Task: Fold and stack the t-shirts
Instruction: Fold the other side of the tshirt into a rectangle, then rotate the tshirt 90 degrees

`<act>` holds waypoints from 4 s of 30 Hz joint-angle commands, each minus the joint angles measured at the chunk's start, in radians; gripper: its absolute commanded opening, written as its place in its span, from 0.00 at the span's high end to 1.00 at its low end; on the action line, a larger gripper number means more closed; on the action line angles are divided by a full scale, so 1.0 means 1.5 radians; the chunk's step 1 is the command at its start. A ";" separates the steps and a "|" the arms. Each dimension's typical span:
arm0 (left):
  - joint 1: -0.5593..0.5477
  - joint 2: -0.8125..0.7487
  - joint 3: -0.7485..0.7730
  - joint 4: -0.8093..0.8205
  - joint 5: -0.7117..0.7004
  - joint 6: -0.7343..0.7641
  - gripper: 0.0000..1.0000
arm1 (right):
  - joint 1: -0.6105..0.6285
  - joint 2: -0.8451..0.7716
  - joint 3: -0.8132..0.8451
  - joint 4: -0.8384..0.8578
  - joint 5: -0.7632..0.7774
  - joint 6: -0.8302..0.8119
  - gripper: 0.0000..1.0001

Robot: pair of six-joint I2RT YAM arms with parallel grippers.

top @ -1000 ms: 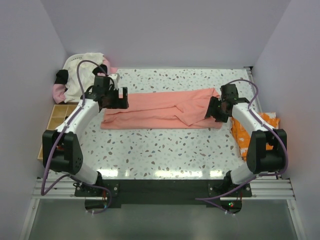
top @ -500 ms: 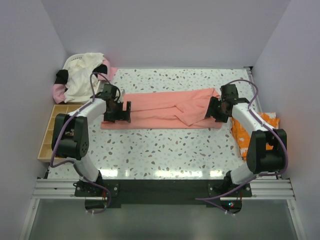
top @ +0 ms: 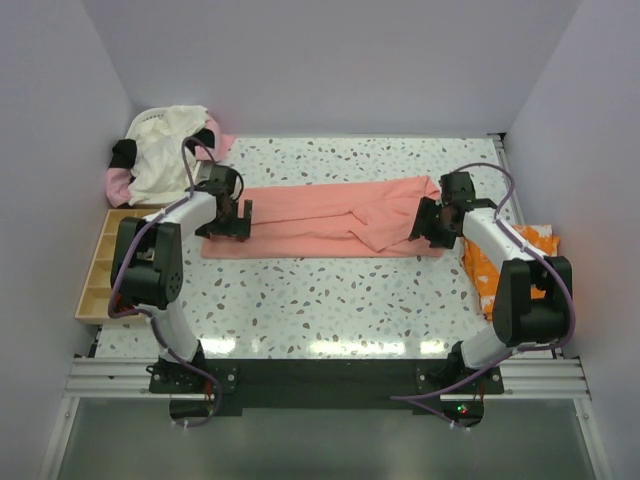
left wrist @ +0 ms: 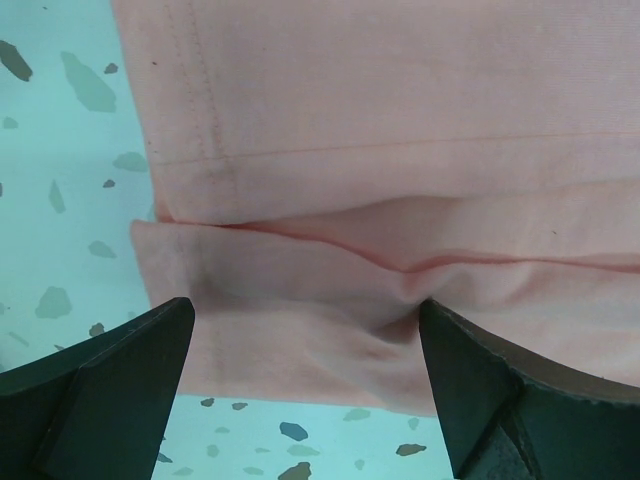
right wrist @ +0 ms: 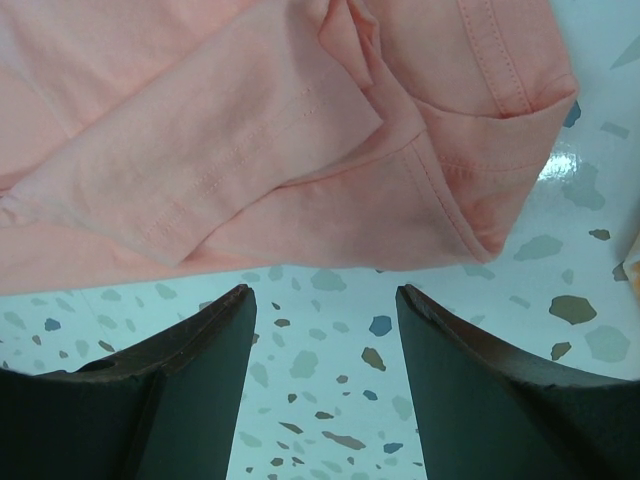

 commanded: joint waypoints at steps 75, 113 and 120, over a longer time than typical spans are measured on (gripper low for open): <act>-0.089 -0.020 0.043 0.091 0.203 -0.054 0.00 | 0.036 0.290 0.315 0.028 0.027 -0.011 0.41; -0.089 0.033 0.184 0.094 0.241 -0.071 0.00 | 0.022 0.199 0.337 0.000 0.058 -0.038 0.38; -0.089 0.197 0.401 0.107 0.214 -0.050 0.00 | 0.025 0.220 0.236 0.124 -0.054 0.021 0.41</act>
